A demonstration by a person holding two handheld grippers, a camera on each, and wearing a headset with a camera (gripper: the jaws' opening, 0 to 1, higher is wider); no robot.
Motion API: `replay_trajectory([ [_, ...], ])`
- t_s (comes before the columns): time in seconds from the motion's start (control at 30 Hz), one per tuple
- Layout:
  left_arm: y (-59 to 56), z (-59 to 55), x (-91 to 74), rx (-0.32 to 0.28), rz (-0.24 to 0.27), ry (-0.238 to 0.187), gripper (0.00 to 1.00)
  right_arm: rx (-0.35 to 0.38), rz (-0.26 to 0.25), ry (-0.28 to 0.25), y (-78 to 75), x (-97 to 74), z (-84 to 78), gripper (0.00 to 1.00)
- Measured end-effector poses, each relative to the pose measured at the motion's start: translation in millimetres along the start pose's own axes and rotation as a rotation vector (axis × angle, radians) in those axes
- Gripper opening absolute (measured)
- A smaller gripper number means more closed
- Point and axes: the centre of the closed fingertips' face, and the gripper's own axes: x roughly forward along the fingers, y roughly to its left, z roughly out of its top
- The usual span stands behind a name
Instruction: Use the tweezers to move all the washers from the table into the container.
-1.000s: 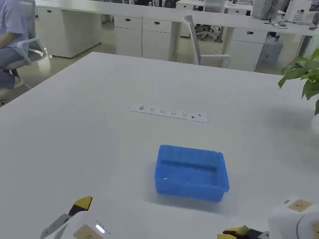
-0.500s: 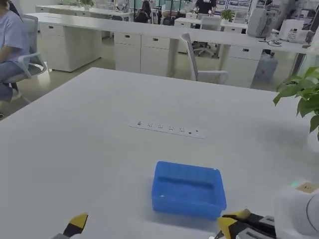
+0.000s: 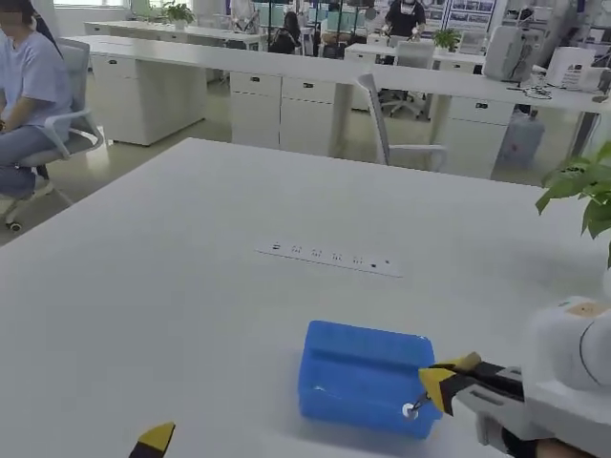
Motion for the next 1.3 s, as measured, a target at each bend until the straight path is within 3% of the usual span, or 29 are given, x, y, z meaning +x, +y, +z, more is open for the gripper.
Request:
replay_trajectory([
  [0.33,0.2,0.1,0.2,-0.006,-0.001,-0.003,0.98,-0.029,-0.031,0.031,-27.2,34.4,-2.3,0.02],
  [0.77,4.2,-2.8,0.5,-0.025,0.01,0.002,0.97,-0.092,0.013,0.145,-28.7,71.8,-34.7,0.02],
  [1.3,3.6,-0.5,-0.5,-0.046,-0.006,-0.015,0.95,-0.083,0.043,0.207,-25.8,87.4,-52.4,0.02],
])
